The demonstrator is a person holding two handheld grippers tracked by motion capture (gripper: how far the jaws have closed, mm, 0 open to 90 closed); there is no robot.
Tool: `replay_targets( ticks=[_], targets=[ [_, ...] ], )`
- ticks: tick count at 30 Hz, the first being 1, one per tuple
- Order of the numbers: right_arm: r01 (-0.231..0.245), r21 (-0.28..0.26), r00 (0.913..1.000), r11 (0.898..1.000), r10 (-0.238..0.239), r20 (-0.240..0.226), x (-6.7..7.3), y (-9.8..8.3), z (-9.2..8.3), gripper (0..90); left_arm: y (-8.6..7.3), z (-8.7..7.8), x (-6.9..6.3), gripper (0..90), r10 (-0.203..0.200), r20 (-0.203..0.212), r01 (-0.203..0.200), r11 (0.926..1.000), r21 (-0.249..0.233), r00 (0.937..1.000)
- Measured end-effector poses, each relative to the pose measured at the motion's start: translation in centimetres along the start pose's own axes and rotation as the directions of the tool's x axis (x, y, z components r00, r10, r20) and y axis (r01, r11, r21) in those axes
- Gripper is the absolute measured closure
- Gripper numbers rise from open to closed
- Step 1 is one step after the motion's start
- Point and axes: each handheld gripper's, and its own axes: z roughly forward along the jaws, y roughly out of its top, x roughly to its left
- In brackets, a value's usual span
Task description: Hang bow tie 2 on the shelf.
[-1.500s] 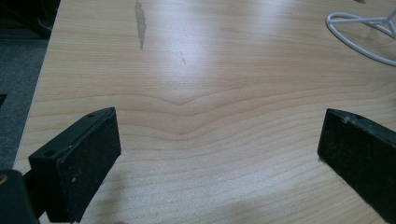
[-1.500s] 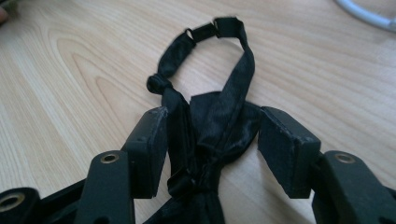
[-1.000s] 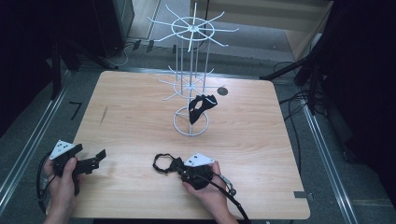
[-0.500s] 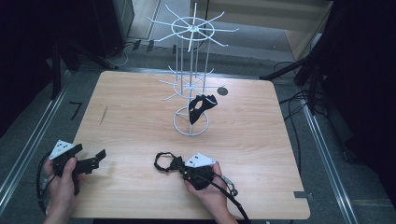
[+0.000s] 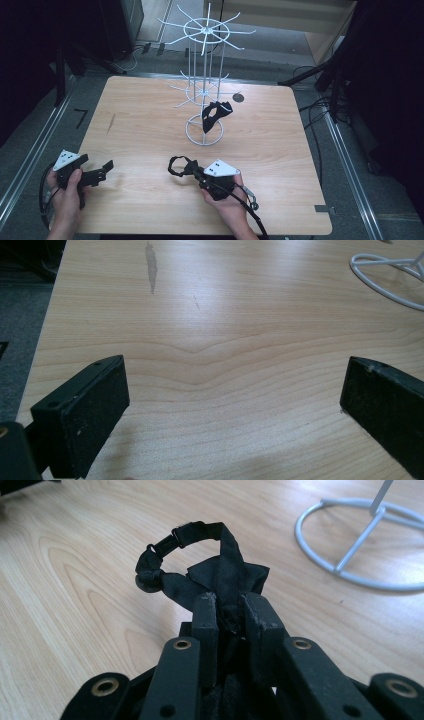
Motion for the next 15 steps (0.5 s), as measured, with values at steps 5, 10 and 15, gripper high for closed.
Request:
replay_targets(
  ticks=[5, 10, 15],
  targets=[
    [0.003, -0.027, 1.0, 1.0, -0.003, 0.001, 0.0, 0.5, -0.5, 77.7, 0.0, 0.0, 0.0, 0.0, 0.0, 0.0, 0.0, 1.0, 0.001, 1.0],
    [-0.005, -0.049, 1.0, 0.999, 0.005, -0.004, 0.0, 1.0, -1.1, 77.7, 0.0, 0.0, 0.0, 0.0, 0.001, 0.0, -0.001, 1.0, 0.001, 1.0],
    [-0.003, -0.068, 1.0, 0.998, 0.003, -0.001, 0.2, 1.6, -1.7, 77.7, 0.0, 0.0, 0.0, 0.0, 0.002, 0.001, -0.002, 1.0, 0.001, 1.0]
  ],
)
